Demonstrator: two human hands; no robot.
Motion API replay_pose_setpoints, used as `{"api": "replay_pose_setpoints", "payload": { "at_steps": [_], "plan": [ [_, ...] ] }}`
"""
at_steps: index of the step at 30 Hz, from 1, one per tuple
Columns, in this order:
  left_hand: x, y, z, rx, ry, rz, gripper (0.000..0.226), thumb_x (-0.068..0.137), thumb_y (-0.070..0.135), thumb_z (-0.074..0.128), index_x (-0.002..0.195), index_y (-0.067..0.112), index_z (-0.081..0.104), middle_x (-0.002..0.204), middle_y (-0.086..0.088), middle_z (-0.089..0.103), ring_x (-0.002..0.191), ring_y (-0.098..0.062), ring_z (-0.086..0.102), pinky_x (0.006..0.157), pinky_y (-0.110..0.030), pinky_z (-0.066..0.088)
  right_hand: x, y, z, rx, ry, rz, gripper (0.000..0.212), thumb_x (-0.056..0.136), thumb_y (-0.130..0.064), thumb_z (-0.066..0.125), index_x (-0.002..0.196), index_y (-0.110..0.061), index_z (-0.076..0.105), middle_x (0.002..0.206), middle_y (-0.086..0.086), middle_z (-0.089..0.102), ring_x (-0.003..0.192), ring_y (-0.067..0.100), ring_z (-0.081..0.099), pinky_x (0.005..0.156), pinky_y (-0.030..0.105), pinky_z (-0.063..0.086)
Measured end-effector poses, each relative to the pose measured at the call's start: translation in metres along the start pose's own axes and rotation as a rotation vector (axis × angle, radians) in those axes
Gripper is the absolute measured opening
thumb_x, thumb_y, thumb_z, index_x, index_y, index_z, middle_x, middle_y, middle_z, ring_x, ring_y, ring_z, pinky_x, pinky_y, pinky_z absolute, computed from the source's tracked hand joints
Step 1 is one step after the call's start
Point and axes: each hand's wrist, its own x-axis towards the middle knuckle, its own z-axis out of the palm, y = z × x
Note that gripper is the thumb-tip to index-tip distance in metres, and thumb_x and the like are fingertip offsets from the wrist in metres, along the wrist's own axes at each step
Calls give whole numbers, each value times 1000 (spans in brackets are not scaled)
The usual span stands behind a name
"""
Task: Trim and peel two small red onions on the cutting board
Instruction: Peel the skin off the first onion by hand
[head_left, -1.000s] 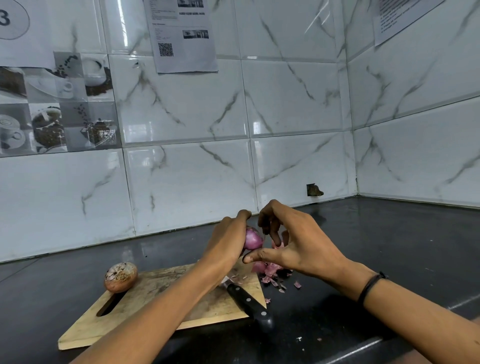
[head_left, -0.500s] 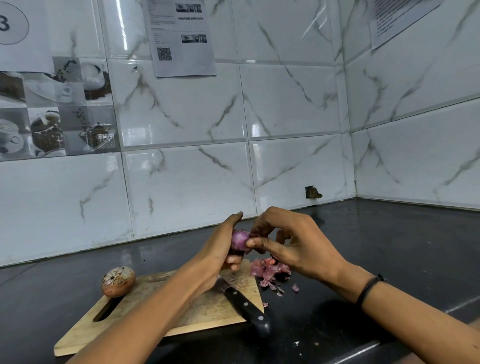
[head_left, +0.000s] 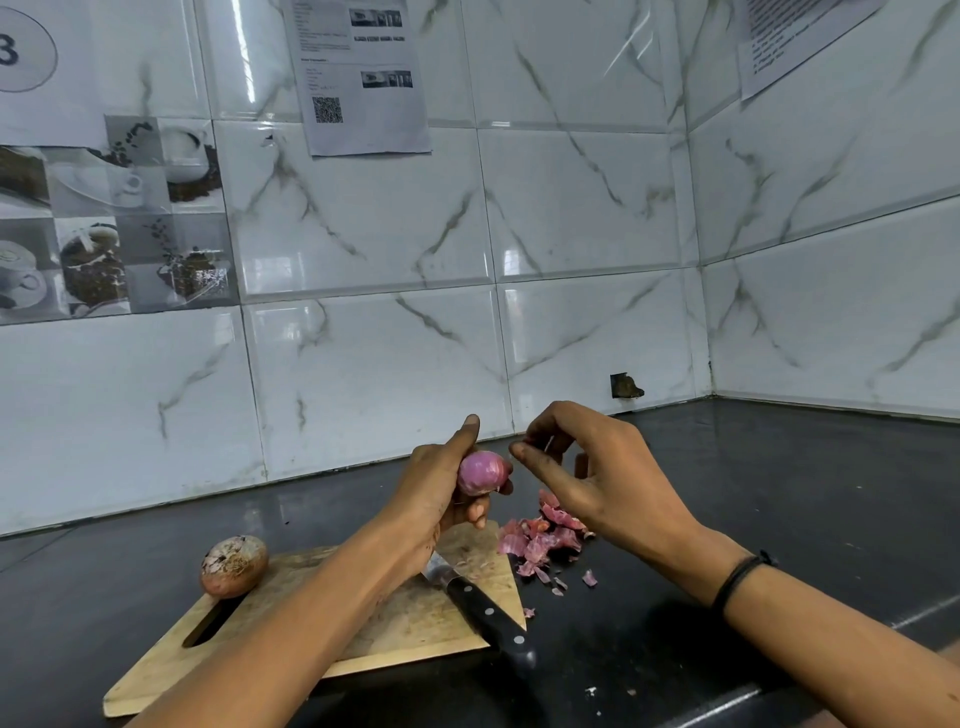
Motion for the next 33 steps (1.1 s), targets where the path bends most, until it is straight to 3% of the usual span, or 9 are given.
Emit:
{"api": "replay_pose_setpoints", "payload": {
  "at_steps": [3,5,7,10,12,16,21,29,33],
  "plan": [
    [0,0,0,-8,0,-2,56,102,47,50,85,-2,72,73,-18,72,41,-17,47,47,-27,50,-2,-1,-1,-5,-30,27,15,96,-41,60,98,-28,67,95,-19,65,89,5,63,67,20,48],
    [0,0,-1,-16,4,-1,56,101,48,50,82,0,73,74,-18,73,42,-17,48,47,-28,49,-2,-2,-2,-11,-46,25,29,93,-47,49,96,-28,71,98,-19,63,90,5,62,67,29,52],
    [0,0,-1,-24,6,2,57,101,48,50,81,1,73,75,-19,73,42,-18,48,48,-28,49,-2,-3,-2,4,-49,13,37,89,-49,43,94,-28,72,99,-19,63,90,6,61,65,28,47],
    [-2,2,0,-38,13,-5,57,101,49,50,80,0,72,70,-17,71,44,-18,48,48,-29,49,-2,-5,-3,7,-63,-35,29,93,-48,50,94,-28,72,96,-18,63,84,6,59,65,15,35],
    [-3,3,1,-46,17,-17,55,99,49,52,80,1,70,62,-14,66,46,-19,49,49,-29,50,-1,-6,-2,-7,-80,-74,27,92,-55,62,97,-29,70,94,-19,63,85,7,60,65,15,37],
    [-8,5,5,-68,-9,-9,53,98,50,52,84,2,71,72,-17,72,47,-19,57,47,-26,49,1,-5,0,-5,-96,-147,45,79,-64,75,105,-27,66,95,-16,62,85,11,61,66,24,49],
    [-17,11,11,-216,-112,-54,45,97,44,57,83,3,69,78,-15,73,62,-20,69,51,-26,56,1,-8,-2,11,-59,-201,48,73,-66,78,95,-26,64,88,-14,58,77,14,58,62,37,51],
    [-24,12,15,-206,-201,-54,48,102,43,49,83,2,67,63,-9,61,46,-14,60,43,-21,49,0,-8,0,38,-62,-225,47,73,-65,77,92,-24,63,86,-14,56,73,14,56,62,40,50],
    [-23,11,15,-176,-200,-30,59,103,47,44,69,7,72,64,-9,61,45,-13,53,40,-20,44,0,-8,1,47,-88,-225,45,73,-63,79,95,-27,63,89,-14,57,78,15,59,66,41,52]
  ]
}}
